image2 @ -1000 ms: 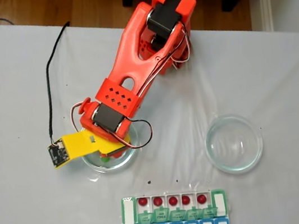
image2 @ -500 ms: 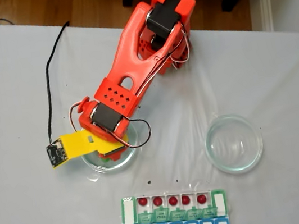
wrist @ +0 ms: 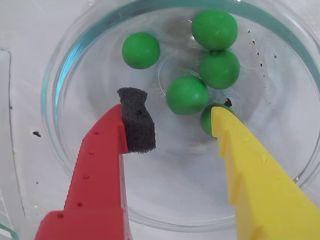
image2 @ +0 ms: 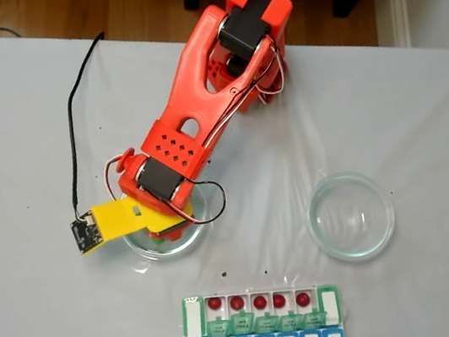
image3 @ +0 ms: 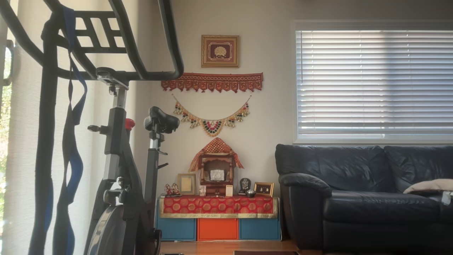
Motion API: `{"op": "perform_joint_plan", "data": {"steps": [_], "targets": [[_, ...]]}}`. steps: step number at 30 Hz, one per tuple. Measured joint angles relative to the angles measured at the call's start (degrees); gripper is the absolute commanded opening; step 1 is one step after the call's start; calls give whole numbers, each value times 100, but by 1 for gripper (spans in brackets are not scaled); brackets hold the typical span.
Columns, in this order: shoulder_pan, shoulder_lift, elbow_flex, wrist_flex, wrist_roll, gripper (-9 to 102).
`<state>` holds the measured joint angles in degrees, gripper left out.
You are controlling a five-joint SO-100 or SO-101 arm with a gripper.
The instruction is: Sort medicines into box.
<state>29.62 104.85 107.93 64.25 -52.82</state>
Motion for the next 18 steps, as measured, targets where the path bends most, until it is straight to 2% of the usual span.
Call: {"op": "perform_joint_plan", "data": {"steps": [18], "targets": [[0,-202,149,-211,0,20]]}}
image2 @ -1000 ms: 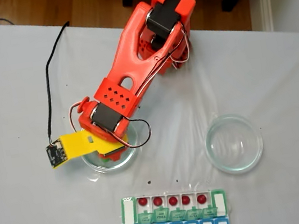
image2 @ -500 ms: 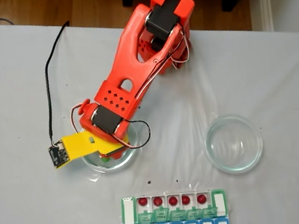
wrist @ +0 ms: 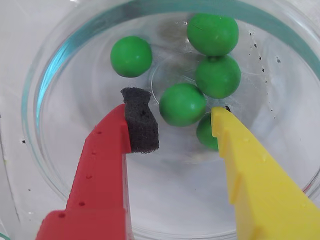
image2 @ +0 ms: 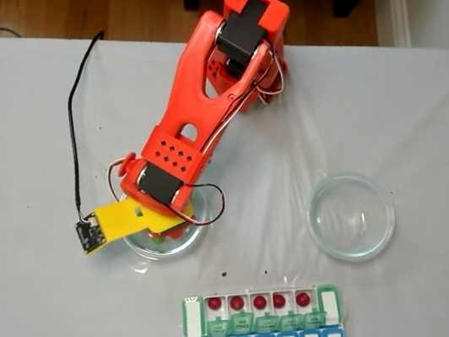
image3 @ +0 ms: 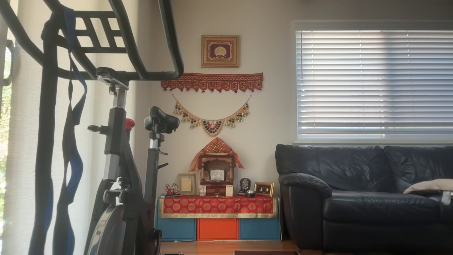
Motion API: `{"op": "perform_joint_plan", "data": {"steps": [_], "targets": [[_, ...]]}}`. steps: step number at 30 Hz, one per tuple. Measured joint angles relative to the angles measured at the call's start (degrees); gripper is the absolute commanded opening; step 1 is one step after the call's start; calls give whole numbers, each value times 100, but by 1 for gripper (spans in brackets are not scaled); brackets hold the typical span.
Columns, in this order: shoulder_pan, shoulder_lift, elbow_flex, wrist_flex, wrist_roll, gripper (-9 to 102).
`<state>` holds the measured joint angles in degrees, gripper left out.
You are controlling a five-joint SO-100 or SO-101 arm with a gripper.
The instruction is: Sort medicines into box.
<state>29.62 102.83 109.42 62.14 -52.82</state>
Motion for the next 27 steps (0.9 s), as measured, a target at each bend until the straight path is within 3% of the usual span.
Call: {"op": "perform_joint_plan", "data": {"steps": [27], "targets": [[-18,0,88,-255,0,13]]}}
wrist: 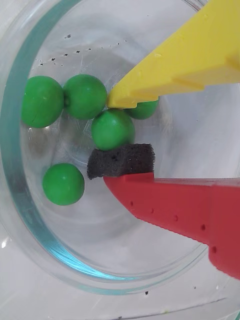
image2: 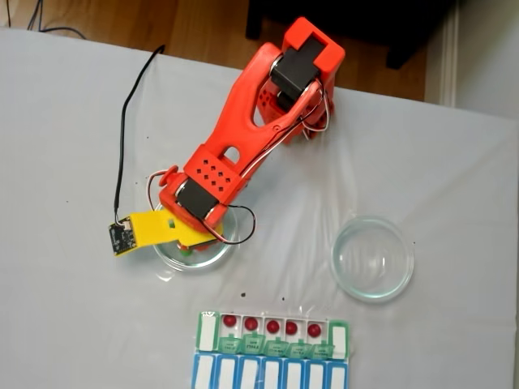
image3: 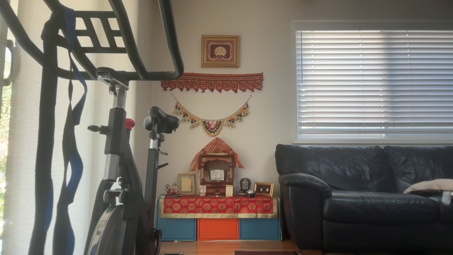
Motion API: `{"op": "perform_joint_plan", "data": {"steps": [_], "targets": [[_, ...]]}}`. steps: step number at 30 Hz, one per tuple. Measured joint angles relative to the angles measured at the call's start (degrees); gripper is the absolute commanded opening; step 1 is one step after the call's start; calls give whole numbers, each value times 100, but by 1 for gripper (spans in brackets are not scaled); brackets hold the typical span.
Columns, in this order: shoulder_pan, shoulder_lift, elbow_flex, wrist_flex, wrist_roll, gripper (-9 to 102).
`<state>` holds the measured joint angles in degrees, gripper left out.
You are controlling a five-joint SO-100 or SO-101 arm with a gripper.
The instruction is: Sort medicines into box.
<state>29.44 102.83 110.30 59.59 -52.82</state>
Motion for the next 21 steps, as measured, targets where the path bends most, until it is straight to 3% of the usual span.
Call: {"op": "perform_joint_plan", "data": {"steps": [21], "targets": [[-26,0,62,-70,-88,5]]}}
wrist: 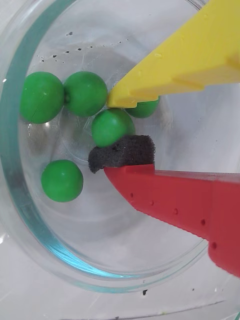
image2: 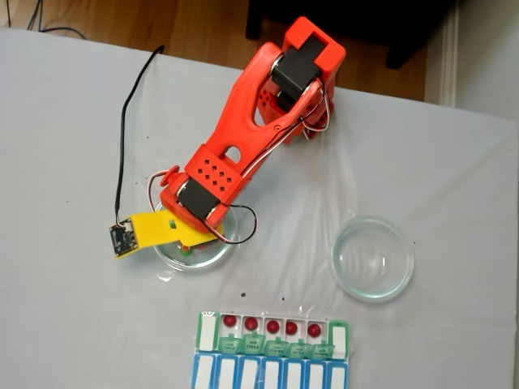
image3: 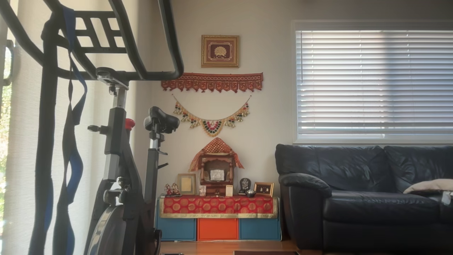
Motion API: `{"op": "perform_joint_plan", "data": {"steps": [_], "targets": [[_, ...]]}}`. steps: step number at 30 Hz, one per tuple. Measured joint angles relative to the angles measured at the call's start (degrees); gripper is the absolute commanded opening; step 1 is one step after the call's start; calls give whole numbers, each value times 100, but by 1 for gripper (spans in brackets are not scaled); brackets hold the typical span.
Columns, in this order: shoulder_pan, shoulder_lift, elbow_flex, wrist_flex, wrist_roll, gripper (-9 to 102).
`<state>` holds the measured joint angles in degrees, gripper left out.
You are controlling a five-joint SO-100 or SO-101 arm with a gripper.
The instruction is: Sort medicines into box.
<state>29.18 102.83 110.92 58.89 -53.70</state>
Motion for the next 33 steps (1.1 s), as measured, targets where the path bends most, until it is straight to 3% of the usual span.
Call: {"op": "perform_joint_plan", "data": {"steps": [33], "targets": [[0,-97,-519,396,114,1]]}}
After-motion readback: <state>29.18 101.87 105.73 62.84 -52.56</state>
